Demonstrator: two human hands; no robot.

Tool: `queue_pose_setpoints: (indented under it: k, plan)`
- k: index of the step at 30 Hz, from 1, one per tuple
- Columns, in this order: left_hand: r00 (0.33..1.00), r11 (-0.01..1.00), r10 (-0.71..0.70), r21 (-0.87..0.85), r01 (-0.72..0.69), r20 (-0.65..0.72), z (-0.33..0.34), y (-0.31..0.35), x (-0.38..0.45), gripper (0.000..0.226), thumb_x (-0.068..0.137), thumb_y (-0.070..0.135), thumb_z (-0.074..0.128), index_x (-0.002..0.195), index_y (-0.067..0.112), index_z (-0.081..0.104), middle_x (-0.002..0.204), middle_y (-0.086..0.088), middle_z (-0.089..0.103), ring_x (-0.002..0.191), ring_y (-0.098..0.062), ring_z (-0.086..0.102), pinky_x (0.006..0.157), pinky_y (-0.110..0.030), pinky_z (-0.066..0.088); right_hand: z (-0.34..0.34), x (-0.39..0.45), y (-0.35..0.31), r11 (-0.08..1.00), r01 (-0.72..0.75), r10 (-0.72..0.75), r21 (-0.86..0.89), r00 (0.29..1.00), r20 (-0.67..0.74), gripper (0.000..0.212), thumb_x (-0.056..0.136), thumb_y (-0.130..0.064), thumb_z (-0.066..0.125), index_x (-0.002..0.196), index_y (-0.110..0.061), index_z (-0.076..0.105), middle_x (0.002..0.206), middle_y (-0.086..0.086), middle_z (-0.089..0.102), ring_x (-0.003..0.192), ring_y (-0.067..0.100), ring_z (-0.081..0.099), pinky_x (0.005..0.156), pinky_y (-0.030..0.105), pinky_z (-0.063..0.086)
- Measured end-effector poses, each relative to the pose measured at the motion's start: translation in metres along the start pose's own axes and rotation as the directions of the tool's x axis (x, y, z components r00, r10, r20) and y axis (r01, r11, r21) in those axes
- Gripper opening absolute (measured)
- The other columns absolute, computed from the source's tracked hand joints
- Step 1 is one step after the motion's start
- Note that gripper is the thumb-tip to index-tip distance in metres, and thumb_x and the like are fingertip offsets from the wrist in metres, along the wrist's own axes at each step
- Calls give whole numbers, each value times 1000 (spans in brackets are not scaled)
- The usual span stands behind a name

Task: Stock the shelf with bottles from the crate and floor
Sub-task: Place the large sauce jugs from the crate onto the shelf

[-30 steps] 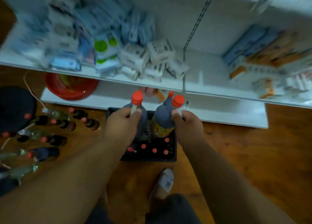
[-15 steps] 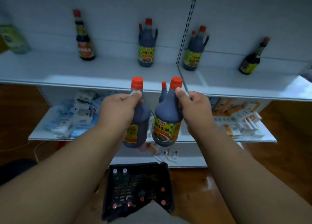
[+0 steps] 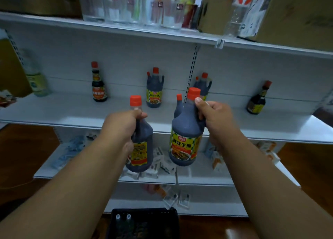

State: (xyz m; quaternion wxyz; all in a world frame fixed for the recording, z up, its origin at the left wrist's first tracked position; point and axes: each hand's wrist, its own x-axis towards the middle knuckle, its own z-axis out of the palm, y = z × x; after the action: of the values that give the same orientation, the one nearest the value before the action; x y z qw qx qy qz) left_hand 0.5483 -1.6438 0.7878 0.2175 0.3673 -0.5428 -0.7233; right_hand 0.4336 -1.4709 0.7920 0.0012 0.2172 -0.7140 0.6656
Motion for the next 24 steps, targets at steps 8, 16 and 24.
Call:
queue_pose_setpoints:
  k: [8,16,24]
  plan:
    - [999,999,44,-21,-44,16,27,-11,13,28,98,27,57,73,19,67,77,4,58,65,-8,43,55,-22,32,-14,5,25,991,-107,108,-76,994,15,43,96,-32,59,61,-13,43,58,6,39,54,11,39,50,23,35]
    - [992,998,62,24,-65,107,42,-22,47,23,95,29,61,77,19,70,124,-8,49,72,-18,52,57,-25,33,-10,19,49,989,-133,130,-66,991,-45,43,98,-32,57,63,-10,44,51,-3,39,46,5,36,45,17,34]
    - [999,999,-42,-4,42,17,72,-27,98,20,74,35,77,81,16,76,99,-6,73,90,-24,64,78,-36,47,-10,85,75,992,-102,105,-80,994,34,45,100,-32,53,60,-15,41,51,-5,39,48,6,36,47,19,33]
